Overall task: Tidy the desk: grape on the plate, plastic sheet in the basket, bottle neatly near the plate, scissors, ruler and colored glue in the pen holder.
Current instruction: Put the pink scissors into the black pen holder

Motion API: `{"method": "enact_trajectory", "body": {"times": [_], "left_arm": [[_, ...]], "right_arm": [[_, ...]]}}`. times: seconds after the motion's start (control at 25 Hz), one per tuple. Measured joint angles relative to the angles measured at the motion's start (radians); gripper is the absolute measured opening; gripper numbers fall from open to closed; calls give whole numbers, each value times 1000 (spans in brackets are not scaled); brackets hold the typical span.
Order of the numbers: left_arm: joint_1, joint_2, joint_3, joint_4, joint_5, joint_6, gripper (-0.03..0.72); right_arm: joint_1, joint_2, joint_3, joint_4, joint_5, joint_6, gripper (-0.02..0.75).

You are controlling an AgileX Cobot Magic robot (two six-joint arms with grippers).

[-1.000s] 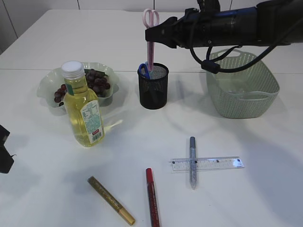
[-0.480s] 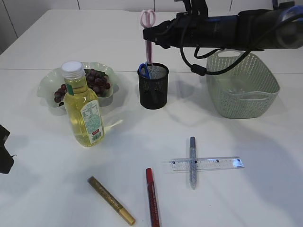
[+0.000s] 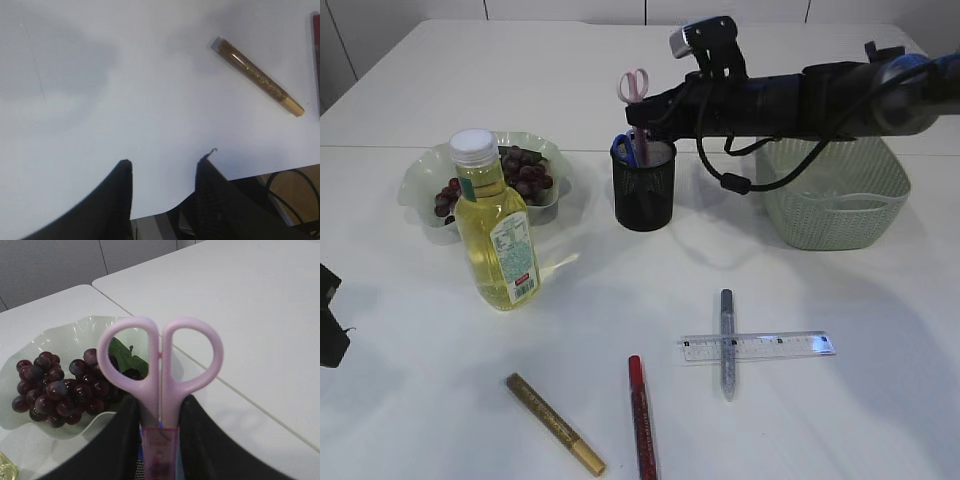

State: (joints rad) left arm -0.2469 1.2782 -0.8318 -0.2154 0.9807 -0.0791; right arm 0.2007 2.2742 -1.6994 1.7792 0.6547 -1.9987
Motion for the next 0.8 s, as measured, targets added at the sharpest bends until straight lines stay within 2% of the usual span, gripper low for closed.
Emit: {"method": "enact_trajectory", "body": {"times": [0.12, 0.32, 0.48, 0.64, 0.72, 0.8], "left_arm": [[0, 0, 0, 0, 0, 0, 308], [0, 0, 0, 0, 0, 0, 308], [0, 0, 0, 0, 0, 0, 308], [0, 0, 0, 0, 0, 0, 308], [0, 0, 0, 0, 0, 0, 308], [0, 0, 0, 0, 0, 0, 308]], "right_arm": [[0, 8, 0, 0, -4, -4, 231], [-2, 8, 0, 2, 0, -4, 333], [-2, 8, -1, 2, 19, 8, 351], [-2, -17, -1, -5, -17, 99, 355], [-2, -52, -1, -53, -37, 182, 355], [-2, -104, -1, -157, -41, 304, 356]]}}
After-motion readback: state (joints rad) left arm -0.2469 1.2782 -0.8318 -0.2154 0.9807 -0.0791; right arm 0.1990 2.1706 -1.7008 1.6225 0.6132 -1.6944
